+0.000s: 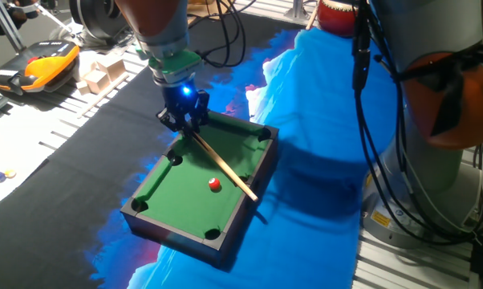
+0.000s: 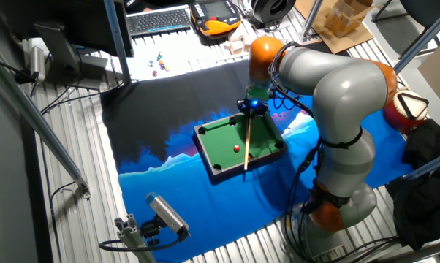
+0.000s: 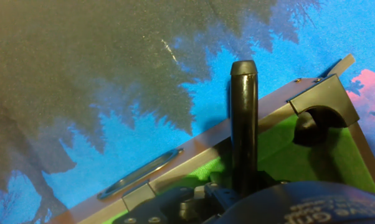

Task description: Hit the pool ball

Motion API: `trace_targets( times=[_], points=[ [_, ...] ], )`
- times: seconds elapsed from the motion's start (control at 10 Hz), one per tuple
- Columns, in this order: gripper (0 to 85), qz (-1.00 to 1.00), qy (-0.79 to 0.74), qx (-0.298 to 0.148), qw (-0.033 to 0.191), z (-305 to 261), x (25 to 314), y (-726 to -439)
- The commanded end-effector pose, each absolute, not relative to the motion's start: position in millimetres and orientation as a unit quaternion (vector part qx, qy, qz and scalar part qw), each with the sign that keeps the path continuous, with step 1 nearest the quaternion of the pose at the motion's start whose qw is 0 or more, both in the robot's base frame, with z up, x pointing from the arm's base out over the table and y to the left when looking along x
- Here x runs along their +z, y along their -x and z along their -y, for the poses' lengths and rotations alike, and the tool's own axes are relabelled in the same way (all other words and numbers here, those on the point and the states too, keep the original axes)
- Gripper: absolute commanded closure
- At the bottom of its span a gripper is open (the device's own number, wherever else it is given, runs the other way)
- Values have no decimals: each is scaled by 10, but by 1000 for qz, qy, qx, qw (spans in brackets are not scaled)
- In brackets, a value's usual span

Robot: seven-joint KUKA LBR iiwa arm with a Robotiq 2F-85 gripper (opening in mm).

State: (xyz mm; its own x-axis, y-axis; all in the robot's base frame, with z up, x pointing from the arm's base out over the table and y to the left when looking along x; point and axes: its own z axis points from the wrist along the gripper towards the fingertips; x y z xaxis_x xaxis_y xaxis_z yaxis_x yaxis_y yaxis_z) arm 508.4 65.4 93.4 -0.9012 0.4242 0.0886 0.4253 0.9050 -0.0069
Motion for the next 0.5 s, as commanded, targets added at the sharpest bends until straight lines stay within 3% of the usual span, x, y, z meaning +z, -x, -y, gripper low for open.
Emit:
trace_targets(
  times=[0.0,0.4],
  points=[
    [510,975,216,-7,48,-654,934,-5086],
    [510,976,209,-15,62,-649,933,-5092]
  ],
)
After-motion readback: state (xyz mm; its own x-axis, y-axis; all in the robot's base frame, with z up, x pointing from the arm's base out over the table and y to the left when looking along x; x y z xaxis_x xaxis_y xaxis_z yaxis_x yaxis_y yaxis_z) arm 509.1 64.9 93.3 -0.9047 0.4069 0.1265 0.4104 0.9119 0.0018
